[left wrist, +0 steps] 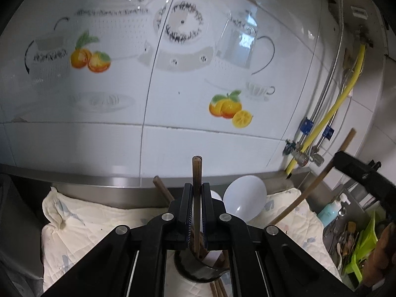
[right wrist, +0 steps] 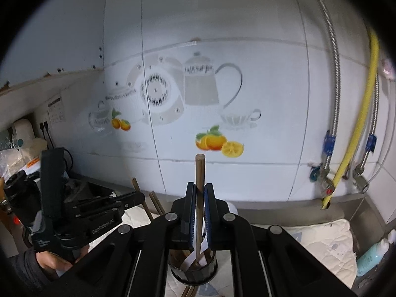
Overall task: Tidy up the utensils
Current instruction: 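Lift the chopstick with right tool while left tool carries its chopstick above the black cup, then lower the chopstick into the black cup and open right tool while left tool releases its chopstick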
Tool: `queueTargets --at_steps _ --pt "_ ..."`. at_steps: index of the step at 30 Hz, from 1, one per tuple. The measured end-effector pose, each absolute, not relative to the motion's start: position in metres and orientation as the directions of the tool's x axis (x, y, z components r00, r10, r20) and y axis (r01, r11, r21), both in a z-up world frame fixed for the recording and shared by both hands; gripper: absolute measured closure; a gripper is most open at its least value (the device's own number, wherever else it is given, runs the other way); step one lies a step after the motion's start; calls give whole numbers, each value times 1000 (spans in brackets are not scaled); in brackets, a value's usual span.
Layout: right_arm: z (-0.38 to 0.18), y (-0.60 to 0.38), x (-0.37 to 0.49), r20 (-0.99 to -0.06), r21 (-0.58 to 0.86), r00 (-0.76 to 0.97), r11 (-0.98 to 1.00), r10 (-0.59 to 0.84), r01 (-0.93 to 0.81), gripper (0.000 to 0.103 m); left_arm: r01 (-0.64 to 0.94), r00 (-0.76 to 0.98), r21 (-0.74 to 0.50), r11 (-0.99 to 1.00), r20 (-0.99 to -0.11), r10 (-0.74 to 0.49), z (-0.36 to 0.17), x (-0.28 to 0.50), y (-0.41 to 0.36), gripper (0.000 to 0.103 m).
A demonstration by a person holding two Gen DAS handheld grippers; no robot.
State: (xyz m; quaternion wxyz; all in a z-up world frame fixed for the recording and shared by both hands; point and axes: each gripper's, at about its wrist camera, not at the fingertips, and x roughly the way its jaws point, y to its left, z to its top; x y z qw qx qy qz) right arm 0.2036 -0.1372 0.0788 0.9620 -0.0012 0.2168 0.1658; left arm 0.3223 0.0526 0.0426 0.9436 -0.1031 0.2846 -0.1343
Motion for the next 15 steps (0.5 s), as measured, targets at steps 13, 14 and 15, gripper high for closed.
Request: queueTargets --at_steps 13,14,15 --pt "35 -139 222 -539 130 773 939 335 -317 94 153 771 -275 949 -568 -289 28 330 55 95" --pt "35 -140 222 -541 132 772 940 334 -314 94 151 769 -277 949 -570 -289 29 330 55 95" --pt "35 -142 222 -541 132 773 941 332 -312 94 150 766 -281 948 -573 -291 28 330 55 95"
